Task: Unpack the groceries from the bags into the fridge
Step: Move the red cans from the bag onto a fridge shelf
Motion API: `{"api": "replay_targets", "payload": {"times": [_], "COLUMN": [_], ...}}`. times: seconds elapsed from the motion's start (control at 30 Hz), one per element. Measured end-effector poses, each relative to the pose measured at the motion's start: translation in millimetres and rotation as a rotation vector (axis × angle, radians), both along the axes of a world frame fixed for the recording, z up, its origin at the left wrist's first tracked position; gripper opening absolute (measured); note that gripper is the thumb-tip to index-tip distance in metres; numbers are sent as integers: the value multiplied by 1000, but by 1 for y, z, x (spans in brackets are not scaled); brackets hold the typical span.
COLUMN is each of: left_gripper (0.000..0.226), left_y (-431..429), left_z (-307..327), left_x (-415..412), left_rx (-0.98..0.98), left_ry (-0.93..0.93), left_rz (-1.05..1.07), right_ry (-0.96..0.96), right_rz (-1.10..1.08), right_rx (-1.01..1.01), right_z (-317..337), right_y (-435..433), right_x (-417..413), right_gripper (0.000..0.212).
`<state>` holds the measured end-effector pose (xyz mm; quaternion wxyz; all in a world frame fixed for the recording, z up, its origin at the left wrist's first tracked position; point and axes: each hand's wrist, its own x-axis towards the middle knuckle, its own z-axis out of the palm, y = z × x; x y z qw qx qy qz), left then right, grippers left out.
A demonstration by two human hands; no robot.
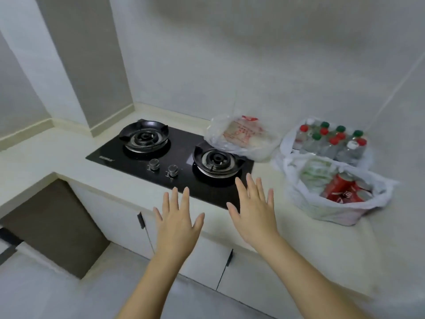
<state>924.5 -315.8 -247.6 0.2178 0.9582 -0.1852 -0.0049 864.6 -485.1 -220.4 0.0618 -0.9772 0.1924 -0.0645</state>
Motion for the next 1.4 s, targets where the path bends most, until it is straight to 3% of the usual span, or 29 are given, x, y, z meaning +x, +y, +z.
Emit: {"api": "replay_targets", "payload": {"times": [0.33, 0.57, 0.67, 0.83, 0.93, 1.4], "left_gripper": [73, 66, 64, 59, 52, 56], "left_y": [-145, -276, -334, -405, -438, -544], "left_z": [-29, -17, -18, -26, -23, -28], "left_x": [14, 11, 4, -3, -2, 15], "left_rx": [64, -43, -35, -37, 9, 217], "left_ry": [11, -42, -59, -129, -44, 85], "left_rz": [-269, -405, -505, -655, -714, -861], "right_ry": [-46, -217, -156, -140, -158, 2], "right_rz": [-511, -633, -637, -678, -703, -817], "right_rx": [170, 140, 116, 171, 220, 371], "right_z": [-41, -44, -44, -43, -46, -70], "right_y": [-177, -300, -335, -363, -372, -388], "right_x": [-51, -43, -42, -47, -56, -62], "right_gripper": [64, 49, 47, 44, 42, 79]}}
